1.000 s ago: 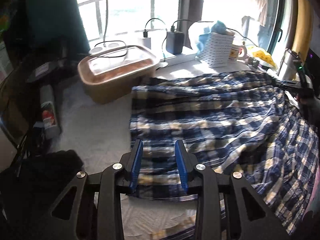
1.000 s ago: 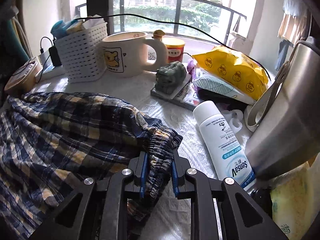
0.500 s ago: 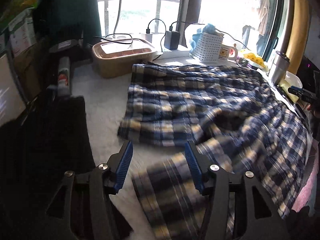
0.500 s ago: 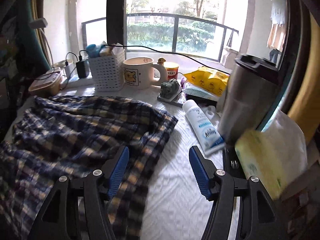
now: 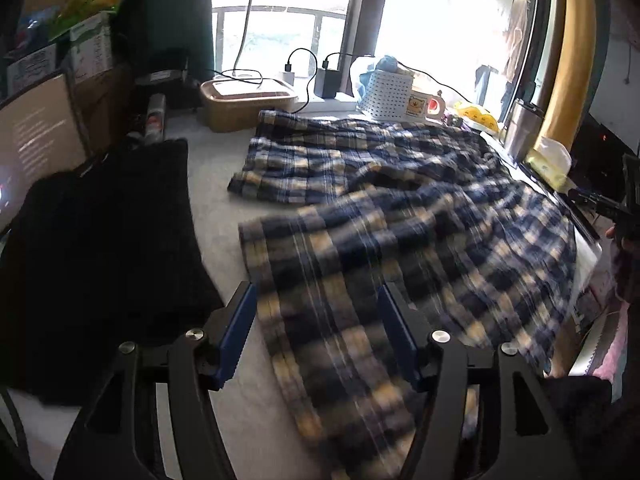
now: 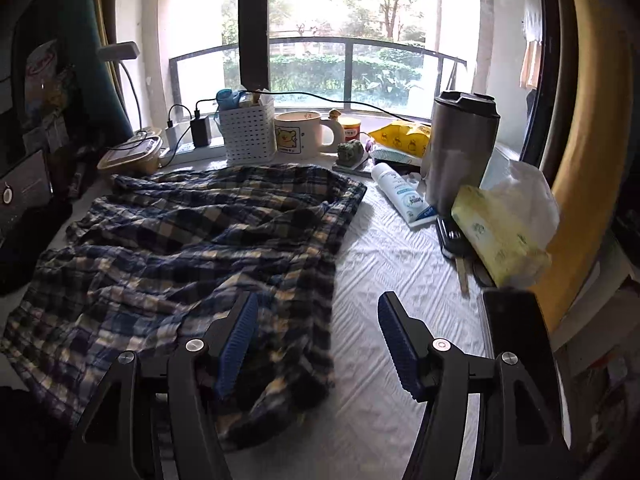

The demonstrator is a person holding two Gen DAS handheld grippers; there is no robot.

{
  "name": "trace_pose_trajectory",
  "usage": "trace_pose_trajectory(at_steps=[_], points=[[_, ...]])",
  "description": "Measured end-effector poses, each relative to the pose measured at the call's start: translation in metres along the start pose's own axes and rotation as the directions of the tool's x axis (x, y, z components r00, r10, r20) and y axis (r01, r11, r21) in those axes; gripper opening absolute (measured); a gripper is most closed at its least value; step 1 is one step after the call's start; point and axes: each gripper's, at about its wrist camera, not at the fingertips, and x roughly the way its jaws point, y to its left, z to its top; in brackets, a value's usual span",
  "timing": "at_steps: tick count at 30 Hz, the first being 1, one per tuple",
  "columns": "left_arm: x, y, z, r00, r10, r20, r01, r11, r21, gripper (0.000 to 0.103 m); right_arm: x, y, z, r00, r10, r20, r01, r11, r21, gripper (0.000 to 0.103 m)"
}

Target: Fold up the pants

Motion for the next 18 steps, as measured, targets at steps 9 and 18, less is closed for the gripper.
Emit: trace_pose_trajectory(at_steps=[9,18], points=[[-0.041,-0.006,-0.054,0.996,-0.064,0.067,0.071,0.992,-0.104,0.064,-0.030,0.025,-0.034,1.000,0.002,-0.001,-0.002,0.999,0.047,0.065],[-0.048,-0.017,-0.082,0.994,-0.098,0.054,0.100,0.995,-0.031,0.064,-0.044,0.042,-0.044,1.000,0.011,0.005,-0.011,0.998,0.060,0.066]])
